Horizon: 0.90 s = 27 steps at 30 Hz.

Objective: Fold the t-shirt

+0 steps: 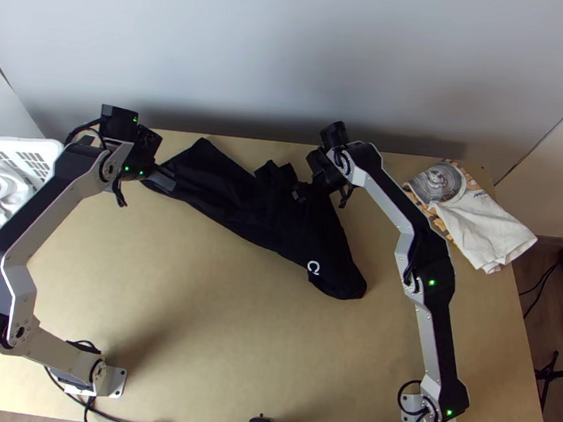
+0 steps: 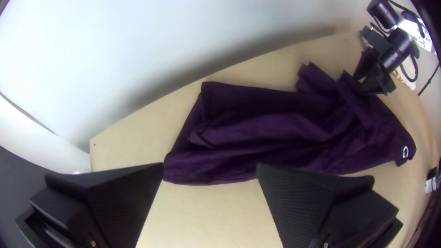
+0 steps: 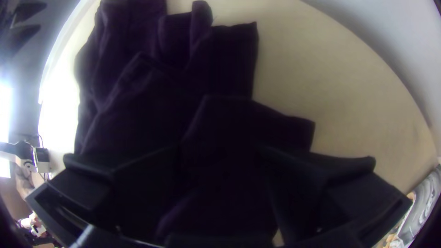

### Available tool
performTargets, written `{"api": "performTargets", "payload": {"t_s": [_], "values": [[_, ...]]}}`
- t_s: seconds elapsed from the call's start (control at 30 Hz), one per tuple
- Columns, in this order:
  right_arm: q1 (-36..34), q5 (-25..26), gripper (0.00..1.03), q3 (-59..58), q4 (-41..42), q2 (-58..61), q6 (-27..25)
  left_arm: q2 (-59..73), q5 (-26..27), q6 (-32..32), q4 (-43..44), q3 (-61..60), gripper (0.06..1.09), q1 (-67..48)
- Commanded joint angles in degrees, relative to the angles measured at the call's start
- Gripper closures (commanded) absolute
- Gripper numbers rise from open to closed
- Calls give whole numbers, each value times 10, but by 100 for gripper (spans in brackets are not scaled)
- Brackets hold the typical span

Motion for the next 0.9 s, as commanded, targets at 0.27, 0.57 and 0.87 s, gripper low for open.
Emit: {"api": "performTargets", "payload": {"t_s": [0.27, 0.57, 0.87], "values": [[2, -35, 100, -39, -26, -58, 4, 54, 5, -38, 18, -1, 10, 61], [5, -36, 100, -57, -41, -121, 6, 192, 167, -103, -94, 128, 10, 126], [-4, -35, 100, -75, -22, -212, 16, 219, 196, -101, -92, 156, 10, 117]]}}
